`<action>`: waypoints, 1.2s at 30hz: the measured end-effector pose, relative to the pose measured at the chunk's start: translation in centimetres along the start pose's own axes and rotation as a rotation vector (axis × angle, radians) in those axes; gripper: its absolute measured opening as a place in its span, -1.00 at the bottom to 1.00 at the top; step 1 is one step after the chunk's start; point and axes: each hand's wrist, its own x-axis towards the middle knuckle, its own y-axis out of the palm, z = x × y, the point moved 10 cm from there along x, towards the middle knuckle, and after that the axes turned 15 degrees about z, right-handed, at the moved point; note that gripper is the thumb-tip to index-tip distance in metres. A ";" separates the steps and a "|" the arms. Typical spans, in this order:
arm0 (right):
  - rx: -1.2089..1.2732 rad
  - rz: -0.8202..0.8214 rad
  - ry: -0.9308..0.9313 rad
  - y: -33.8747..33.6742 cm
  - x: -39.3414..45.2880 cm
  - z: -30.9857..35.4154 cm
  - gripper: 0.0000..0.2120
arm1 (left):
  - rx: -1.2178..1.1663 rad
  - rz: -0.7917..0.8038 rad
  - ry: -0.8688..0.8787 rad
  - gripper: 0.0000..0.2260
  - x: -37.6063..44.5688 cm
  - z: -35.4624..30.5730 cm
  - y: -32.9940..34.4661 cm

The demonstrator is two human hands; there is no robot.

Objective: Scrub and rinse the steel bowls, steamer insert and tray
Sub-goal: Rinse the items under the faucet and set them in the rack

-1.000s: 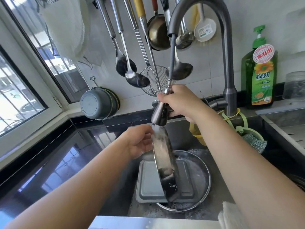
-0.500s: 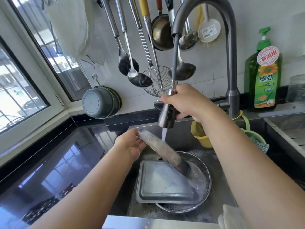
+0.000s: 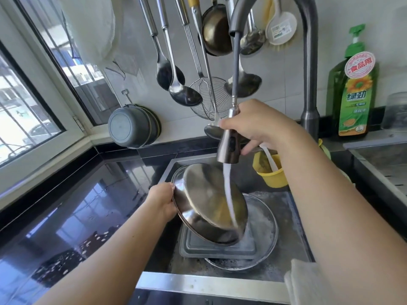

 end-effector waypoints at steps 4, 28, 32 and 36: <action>0.132 -0.031 -0.088 2.0 1.0 1.3 -0.78 | 0.082 0.052 0.094 -0.63 -0.8 -0.7 2.6; 0.227 -0.162 -0.172 3.1 1.4 2.0 -0.76 | 1.058 0.070 0.450 -0.67 -3.9 -6.3 10.3; 0.167 -0.169 -0.149 2.6 1.4 1.7 -0.73 | 0.939 0.158 0.351 -0.71 -2.8 -6.1 9.6; 0.048 -0.184 -0.101 1.7 1.3 1.2 -0.70 | 0.666 0.275 0.220 -0.67 -2.4 -4.5 8.3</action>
